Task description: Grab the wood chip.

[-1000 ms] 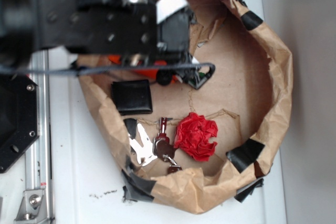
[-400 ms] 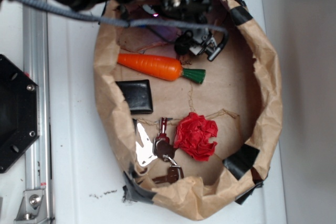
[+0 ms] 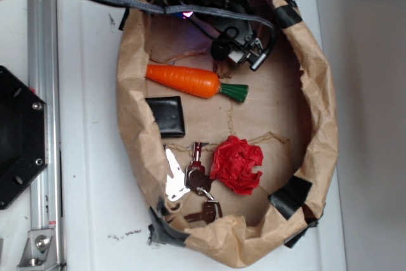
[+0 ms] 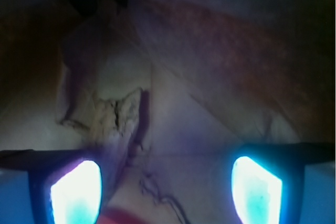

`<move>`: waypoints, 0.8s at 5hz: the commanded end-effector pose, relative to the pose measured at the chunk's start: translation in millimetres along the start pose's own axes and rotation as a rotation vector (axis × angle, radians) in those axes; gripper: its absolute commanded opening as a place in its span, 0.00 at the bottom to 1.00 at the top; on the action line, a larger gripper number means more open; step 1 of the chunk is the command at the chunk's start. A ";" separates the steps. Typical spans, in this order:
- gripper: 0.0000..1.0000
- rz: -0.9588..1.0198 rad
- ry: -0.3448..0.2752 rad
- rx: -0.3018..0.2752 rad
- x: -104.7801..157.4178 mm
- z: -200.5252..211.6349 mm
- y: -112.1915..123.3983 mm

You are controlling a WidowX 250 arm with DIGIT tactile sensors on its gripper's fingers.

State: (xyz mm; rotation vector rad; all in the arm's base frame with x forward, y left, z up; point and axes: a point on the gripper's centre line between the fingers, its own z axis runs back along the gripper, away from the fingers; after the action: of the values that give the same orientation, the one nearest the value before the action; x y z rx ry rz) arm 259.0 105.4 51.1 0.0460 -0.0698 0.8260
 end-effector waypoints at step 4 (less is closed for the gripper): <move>1.00 -0.015 -0.083 -0.113 17.8 18.7 10.6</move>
State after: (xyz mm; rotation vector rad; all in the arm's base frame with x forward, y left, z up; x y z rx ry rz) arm 266.7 100.9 53.2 -0.0355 -0.1261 0.7753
